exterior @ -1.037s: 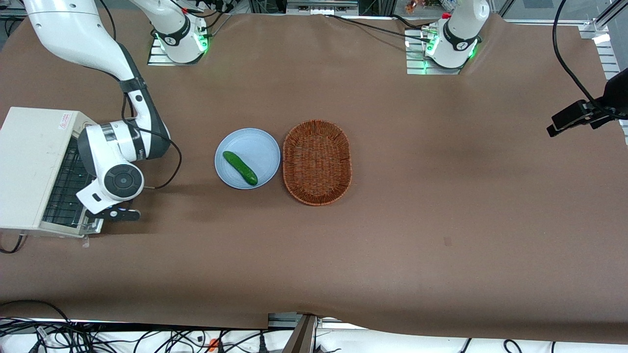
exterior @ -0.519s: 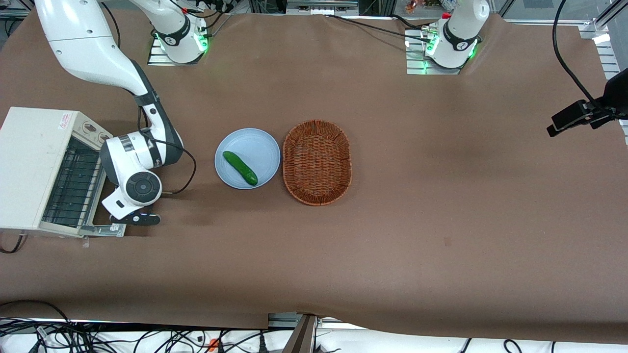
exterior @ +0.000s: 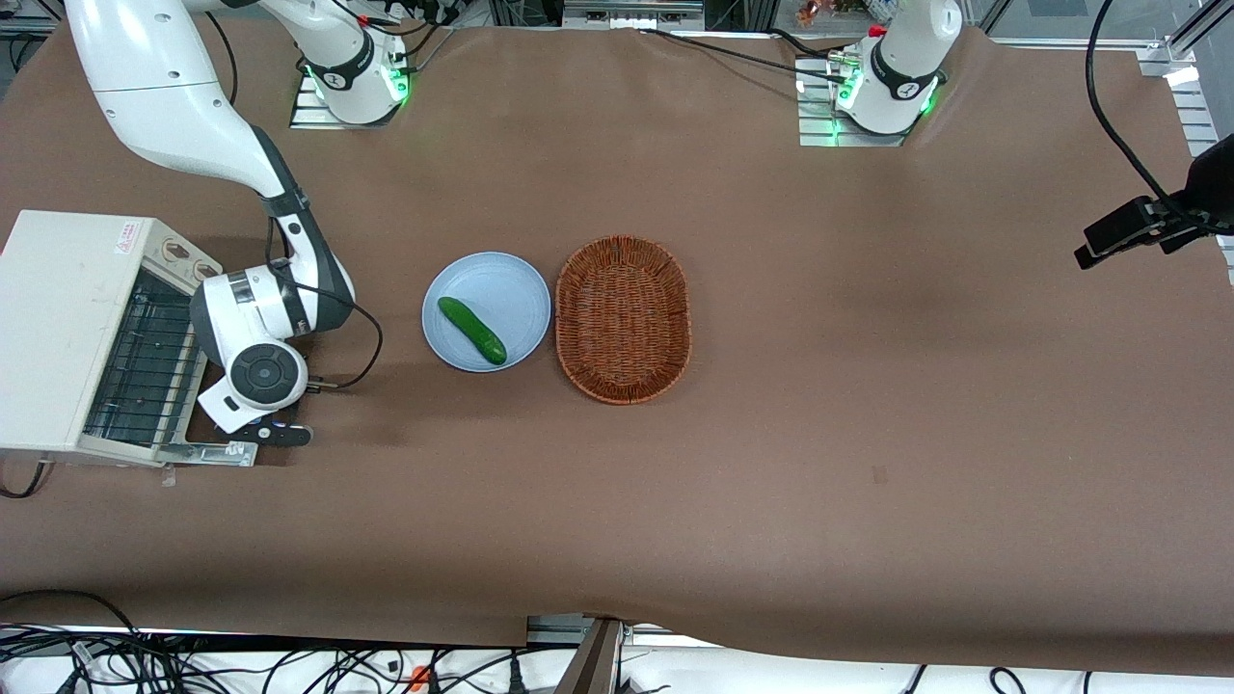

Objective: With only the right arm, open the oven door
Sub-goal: 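Pull the oven door down and outward with the right gripper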

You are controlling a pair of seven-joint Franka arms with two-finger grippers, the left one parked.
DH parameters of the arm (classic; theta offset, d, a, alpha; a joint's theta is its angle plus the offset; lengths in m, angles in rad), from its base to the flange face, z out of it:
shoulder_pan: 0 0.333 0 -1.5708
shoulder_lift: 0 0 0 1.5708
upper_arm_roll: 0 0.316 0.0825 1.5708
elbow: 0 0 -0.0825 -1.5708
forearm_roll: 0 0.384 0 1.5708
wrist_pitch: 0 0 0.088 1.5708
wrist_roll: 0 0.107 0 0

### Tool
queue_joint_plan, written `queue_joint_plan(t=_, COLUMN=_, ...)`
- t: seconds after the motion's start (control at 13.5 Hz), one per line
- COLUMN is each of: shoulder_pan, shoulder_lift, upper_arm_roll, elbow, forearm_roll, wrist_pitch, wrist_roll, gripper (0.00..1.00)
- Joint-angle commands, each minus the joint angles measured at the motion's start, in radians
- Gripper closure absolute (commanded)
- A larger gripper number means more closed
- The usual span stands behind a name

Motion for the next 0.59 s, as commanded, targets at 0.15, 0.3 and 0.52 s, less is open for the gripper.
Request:
queue_joint_plan(t=0.15, shoulder_pan=-0.008, shoulder_lift=-0.012, upper_arm_roll=0.027, elbow=-0.044, forearm_roll=0.123, wrist_pitch=0.022, wrist_roll=-0.016, gripper=1.00)
queue_joint_plan(t=0.3, shoulder_pan=-0.008, shoulder_lift=-0.034, upper_arm_roll=0.051, elbow=-0.044, forearm_roll=0.144, wrist_pitch=0.012, wrist_roll=-0.018, gripper=1.00)
queue_joint_plan(t=0.52, shoulder_pan=-0.008, shoulder_lift=-0.124, upper_arm_roll=0.077, elbow=-0.045, forearm_roll=0.145, wrist_pitch=-0.014, wrist_roll=-0.023, gripper=0.98)
